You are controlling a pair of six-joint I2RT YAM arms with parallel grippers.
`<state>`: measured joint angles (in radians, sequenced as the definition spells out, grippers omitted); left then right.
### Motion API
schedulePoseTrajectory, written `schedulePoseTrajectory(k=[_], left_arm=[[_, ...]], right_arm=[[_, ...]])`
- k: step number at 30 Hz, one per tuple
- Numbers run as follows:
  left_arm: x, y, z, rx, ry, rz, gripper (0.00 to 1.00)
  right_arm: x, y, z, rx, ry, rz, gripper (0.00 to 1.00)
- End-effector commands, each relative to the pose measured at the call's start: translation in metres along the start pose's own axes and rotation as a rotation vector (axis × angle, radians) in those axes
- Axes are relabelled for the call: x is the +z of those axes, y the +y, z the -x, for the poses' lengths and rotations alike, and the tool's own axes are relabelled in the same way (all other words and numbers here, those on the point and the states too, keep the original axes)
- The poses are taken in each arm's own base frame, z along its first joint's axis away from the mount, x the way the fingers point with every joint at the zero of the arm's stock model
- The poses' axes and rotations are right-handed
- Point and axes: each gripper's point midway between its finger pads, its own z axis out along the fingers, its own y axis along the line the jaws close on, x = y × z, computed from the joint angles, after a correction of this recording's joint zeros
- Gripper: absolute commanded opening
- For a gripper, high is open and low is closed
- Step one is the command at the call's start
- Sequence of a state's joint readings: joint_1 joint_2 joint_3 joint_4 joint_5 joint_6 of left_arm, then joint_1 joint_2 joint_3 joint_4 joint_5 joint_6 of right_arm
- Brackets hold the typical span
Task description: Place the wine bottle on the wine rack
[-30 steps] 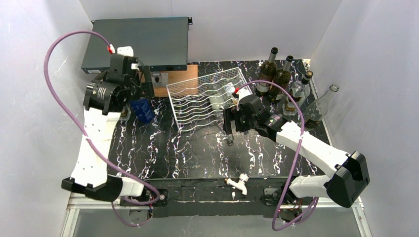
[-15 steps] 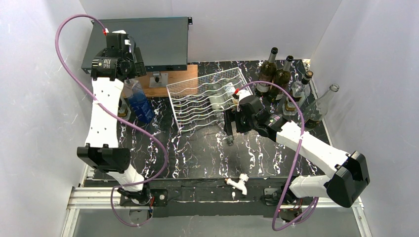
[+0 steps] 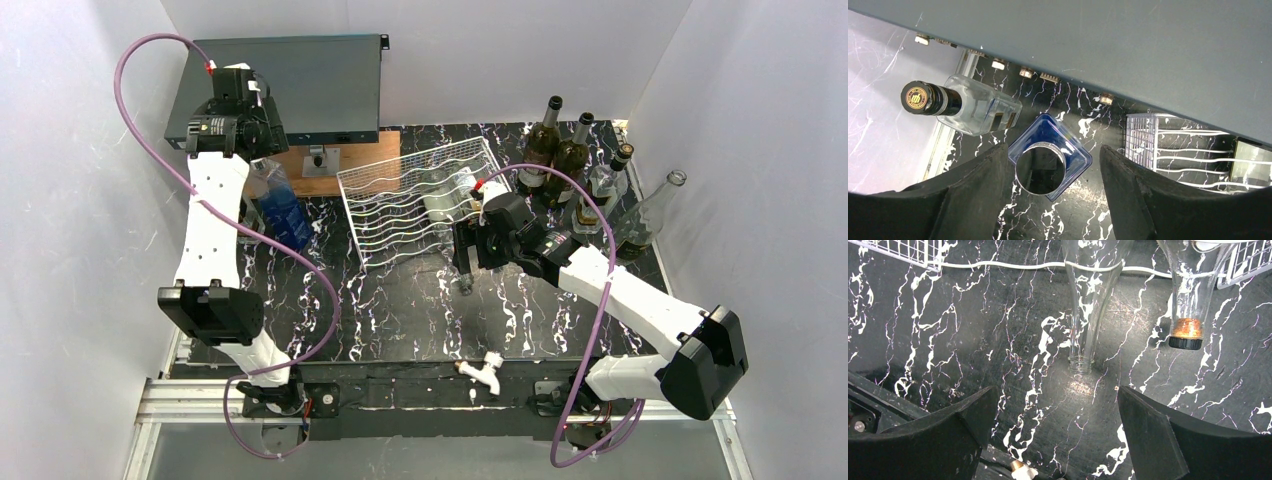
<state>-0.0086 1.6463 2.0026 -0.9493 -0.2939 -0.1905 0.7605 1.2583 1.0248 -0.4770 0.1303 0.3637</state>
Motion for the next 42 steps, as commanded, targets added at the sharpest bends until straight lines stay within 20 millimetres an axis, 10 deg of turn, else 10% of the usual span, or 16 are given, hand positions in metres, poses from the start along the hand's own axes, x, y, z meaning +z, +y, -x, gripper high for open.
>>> schedulePoseTrajectory(k=[1,26,33,42], left_arm=[[0.006,0.0,0.0,-0.007,-0.002,-0.003,0.64],[0.018,-0.001,-0.025,0.008,0.051,-0.003,0.46],[-0.004,0.003,-0.029,0.027,0.028,-0.034,0.0],[-0.052,0.009,-0.05,0.023,-0.041,-0.095,0.0]], right_arm=[[-0.005,0.004,0.014,-0.001,-0.039,0.014,0.98],[-0.004,0.004,0.015,-0.008,-0.037,0.016,0.98],[-0.002,0.003,0.013,-0.009,-0.03,0.012,0.98],[0.006,0.006,0.011,-0.009,-0.015,0.019,0.98]])
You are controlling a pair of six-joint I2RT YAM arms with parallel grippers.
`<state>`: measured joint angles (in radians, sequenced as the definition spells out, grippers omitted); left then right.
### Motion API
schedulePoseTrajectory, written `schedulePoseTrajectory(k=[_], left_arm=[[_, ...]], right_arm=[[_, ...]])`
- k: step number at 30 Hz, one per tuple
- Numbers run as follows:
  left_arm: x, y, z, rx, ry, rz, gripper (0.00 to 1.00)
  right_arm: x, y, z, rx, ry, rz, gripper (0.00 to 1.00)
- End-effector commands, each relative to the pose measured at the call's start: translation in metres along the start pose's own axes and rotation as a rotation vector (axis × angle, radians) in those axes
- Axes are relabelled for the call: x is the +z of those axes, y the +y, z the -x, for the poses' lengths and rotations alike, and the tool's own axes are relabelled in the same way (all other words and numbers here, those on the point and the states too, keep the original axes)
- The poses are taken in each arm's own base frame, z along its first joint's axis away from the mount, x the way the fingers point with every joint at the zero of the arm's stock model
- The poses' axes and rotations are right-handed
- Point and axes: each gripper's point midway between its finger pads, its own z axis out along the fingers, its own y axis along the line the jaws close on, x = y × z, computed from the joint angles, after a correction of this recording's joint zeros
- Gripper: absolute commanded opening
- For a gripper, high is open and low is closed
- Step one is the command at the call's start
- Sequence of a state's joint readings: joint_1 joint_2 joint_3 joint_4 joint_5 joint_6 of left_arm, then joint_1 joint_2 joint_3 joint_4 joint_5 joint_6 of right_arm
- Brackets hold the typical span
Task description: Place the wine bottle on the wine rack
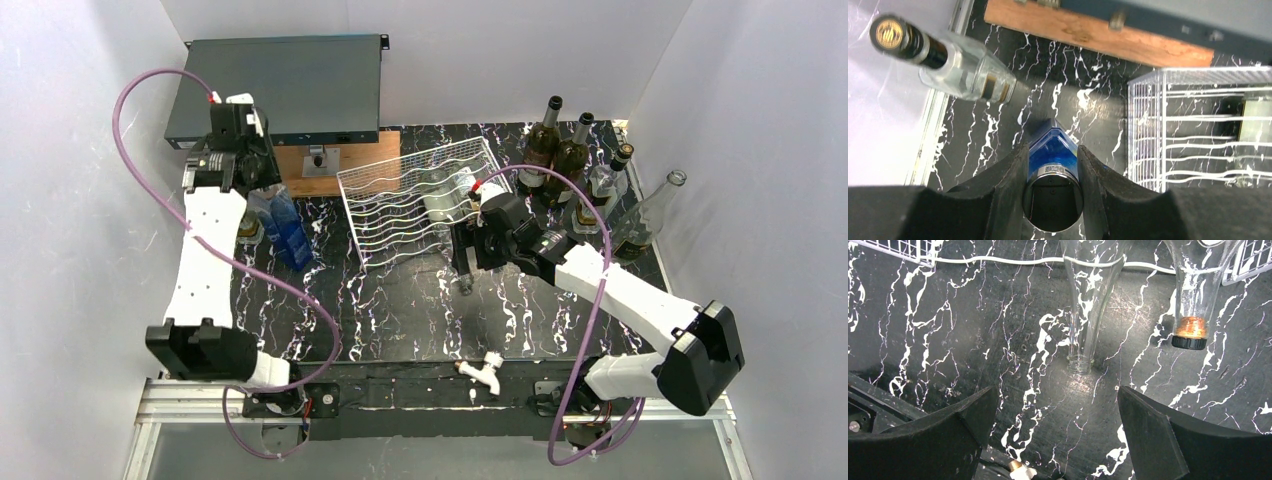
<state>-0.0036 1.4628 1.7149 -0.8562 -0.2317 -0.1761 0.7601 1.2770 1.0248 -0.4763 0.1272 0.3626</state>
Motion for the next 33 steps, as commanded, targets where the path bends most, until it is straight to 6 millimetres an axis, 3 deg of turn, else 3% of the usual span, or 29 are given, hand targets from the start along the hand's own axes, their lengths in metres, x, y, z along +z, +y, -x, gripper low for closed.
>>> schedulePoseTrajectory(k=[1,3,10,22,29,33], left_arm=[[-0.046,0.003,-0.015,0.012,-0.063,-0.038,0.0],[-0.055,0.0,-0.03,0.018,-0.07,-0.04,0.0],[-0.08,-0.042,-0.081,0.123,-0.114,-0.092,0.0],[-0.099,-0.073,-0.162,0.202,-0.01,-0.115,0.0],[-0.109,-0.107,-0.216,0.152,0.098,-0.217,0.0],[-0.115,-0.12,-0.235,0.126,0.138,-0.234,0.0]], right_arm=[[0.002,0.007,0.015,-0.008,-0.032,0.025,0.98],[0.005,0.009,0.014,-0.005,-0.025,0.034,0.98],[0.016,0.019,0.012,0.021,0.004,0.075,0.98],[0.031,0.043,0.013,0.179,0.048,0.182,0.98],[0.036,0.04,0.015,0.184,0.047,0.164,0.97],[0.037,0.037,0.015,0.188,0.05,0.157,0.97]])
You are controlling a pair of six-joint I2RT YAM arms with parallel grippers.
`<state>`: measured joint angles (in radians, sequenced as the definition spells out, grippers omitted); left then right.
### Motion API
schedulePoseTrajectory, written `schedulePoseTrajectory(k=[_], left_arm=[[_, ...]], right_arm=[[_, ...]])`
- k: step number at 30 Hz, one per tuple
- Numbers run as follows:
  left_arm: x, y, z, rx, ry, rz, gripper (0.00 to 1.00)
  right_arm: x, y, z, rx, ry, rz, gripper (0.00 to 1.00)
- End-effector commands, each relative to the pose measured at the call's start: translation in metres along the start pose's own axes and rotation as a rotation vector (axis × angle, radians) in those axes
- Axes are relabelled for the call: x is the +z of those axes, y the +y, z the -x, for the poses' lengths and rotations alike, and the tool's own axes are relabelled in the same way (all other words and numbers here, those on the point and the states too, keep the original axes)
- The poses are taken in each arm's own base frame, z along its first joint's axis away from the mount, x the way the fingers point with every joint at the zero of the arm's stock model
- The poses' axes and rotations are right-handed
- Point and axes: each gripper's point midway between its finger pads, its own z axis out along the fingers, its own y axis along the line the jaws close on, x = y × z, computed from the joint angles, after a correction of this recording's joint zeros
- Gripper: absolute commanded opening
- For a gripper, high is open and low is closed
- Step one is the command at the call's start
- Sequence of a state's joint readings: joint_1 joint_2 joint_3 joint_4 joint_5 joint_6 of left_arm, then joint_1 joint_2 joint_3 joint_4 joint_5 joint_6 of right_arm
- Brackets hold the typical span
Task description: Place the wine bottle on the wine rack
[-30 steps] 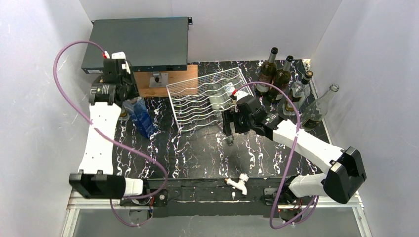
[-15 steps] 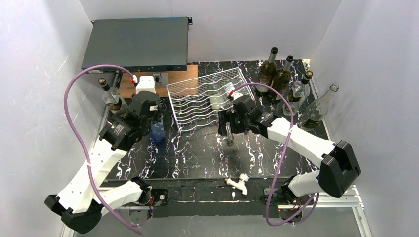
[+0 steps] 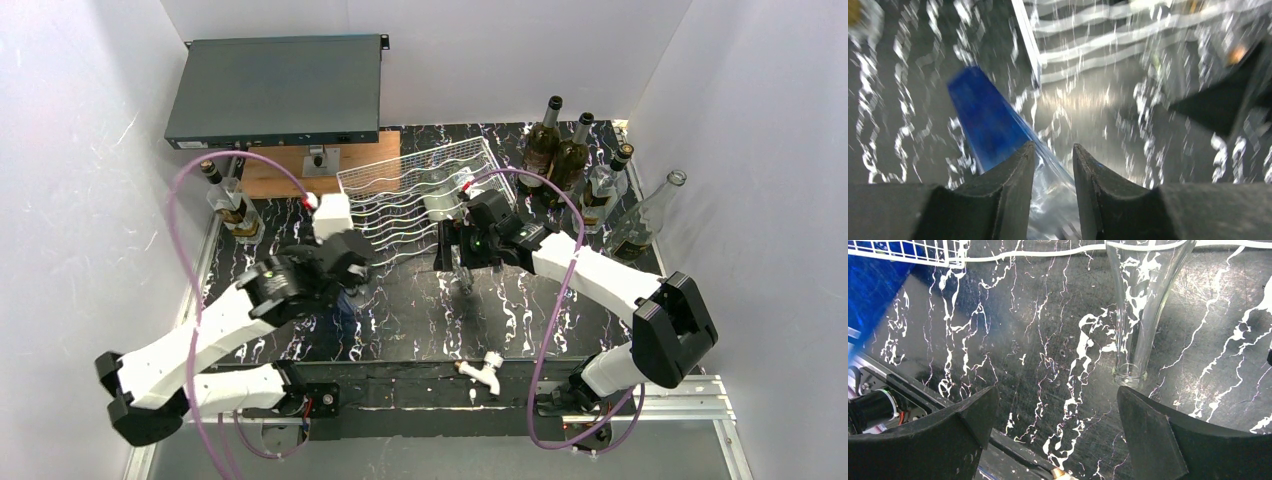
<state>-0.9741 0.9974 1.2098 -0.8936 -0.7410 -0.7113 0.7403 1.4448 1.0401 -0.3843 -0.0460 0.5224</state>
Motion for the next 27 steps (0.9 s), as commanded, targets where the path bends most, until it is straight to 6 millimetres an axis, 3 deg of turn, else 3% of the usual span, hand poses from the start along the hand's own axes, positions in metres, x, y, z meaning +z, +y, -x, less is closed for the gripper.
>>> schedulePoseTrajectory(k=[1,5,9,13,16,17,22,24,27], left_arm=[[0.0,-0.01,-0.085,-0.026,0.291,0.039,0.0],[0.002,-0.024,-0.101,-0.05,0.318,0.027,0.0],[0.018,-0.049,-0.116,-0.058,0.312,-0.063,0.0],[0.017,-0.061,-0.105,0.005,0.33,-0.12,0.0],[0.013,-0.053,-0.097,0.011,0.39,-0.126,0.0],[0.013,-0.047,-0.092,-0.018,0.384,-0.123,0.07],[0.003,-0.01,-0.065,-0.127,0.328,-0.12,0.71],[-0.005,0.009,-0.049,-0.117,0.28,-0.082,0.86],[-0.022,0.038,-0.026,-0.08,0.204,-0.01,0.96]], right_arm=[[-0.005,0.014,0.026,0.005,-0.067,0.043,0.97],[-0.002,0.01,0.024,0.005,-0.062,0.032,0.97],[0.003,0.006,0.016,-0.016,-0.043,0.031,0.97],[0.007,0.012,-0.004,-0.133,0.013,0.09,0.98],[0.006,0.022,-0.019,-0.212,0.026,0.102,0.98],[0.007,0.028,-0.024,-0.23,0.027,0.113,0.98],[0.016,0.074,-0.051,-0.301,0.009,0.206,0.98],[0.021,0.095,-0.061,-0.338,-0.003,0.22,0.98],[0.026,0.123,-0.067,-0.398,-0.051,0.215,0.98]])
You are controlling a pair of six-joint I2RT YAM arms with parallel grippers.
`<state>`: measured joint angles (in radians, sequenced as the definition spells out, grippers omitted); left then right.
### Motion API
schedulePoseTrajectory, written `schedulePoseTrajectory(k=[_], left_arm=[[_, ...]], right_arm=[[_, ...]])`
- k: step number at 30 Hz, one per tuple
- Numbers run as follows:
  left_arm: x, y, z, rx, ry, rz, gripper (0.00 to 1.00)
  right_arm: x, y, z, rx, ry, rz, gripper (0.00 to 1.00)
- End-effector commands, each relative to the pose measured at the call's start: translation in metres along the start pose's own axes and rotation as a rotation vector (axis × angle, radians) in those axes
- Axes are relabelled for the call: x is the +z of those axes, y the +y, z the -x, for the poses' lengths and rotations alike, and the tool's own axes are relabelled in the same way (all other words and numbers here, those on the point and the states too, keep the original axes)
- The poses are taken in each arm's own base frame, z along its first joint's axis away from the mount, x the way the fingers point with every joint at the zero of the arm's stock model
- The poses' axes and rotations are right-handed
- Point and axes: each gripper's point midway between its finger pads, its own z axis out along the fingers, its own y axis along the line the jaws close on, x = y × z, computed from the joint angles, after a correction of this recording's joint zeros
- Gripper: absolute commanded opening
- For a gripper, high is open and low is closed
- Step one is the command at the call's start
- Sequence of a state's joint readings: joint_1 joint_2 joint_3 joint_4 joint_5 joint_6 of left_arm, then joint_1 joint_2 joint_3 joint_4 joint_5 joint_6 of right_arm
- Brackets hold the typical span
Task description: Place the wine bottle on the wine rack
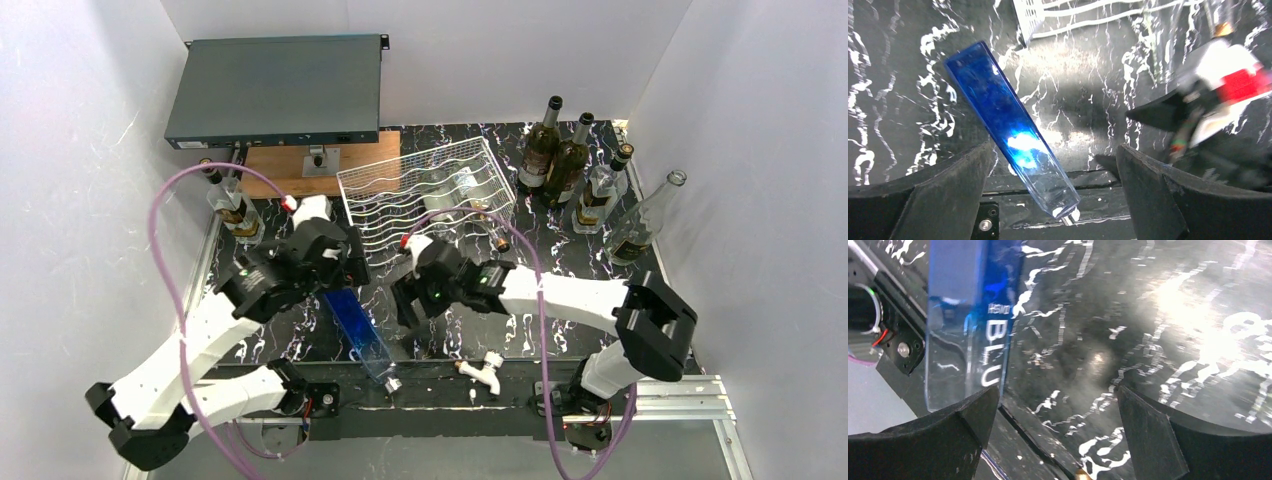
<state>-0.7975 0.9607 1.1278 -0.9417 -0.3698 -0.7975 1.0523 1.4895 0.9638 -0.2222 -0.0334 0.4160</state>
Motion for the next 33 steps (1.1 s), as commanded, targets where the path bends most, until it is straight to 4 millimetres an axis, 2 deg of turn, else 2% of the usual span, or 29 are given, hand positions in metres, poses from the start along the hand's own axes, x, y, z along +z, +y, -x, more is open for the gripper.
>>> schedulePoseTrajectory(k=[1,5,11,14,21,26,30,33], left_arm=[[-0.044,0.038,0.03,0.07,-0.108,0.1,0.97],[-0.074,0.059,0.049,0.045,-0.215,0.138,0.98],[-0.097,0.077,0.057,-0.004,-0.308,0.125,0.98],[-0.104,0.081,0.057,-0.016,-0.328,0.112,0.98],[-0.108,0.085,0.055,-0.023,-0.326,0.106,0.98],[-0.109,0.087,0.052,-0.024,-0.325,0.102,0.98],[-0.108,0.089,0.05,-0.022,-0.323,0.11,0.98],[-0.106,0.09,0.049,-0.017,-0.317,0.114,0.98]], right_arm=[[0.015,0.043,0.028,-0.091,-0.131,-0.001,0.98],[0.034,0.062,0.029,-0.133,-0.117,-0.06,0.98],[0.063,0.087,0.022,-0.174,-0.091,-0.142,0.99],[0.076,0.094,0.022,-0.202,-0.084,-0.175,0.98],[0.107,0.09,0.019,-0.211,-0.043,-0.269,0.98],[0.12,0.09,0.018,-0.217,-0.026,-0.318,0.99],[0.127,0.08,0.013,-0.226,-0.006,-0.383,0.89],[0.128,0.077,0.011,-0.237,-0.006,-0.387,0.7]])
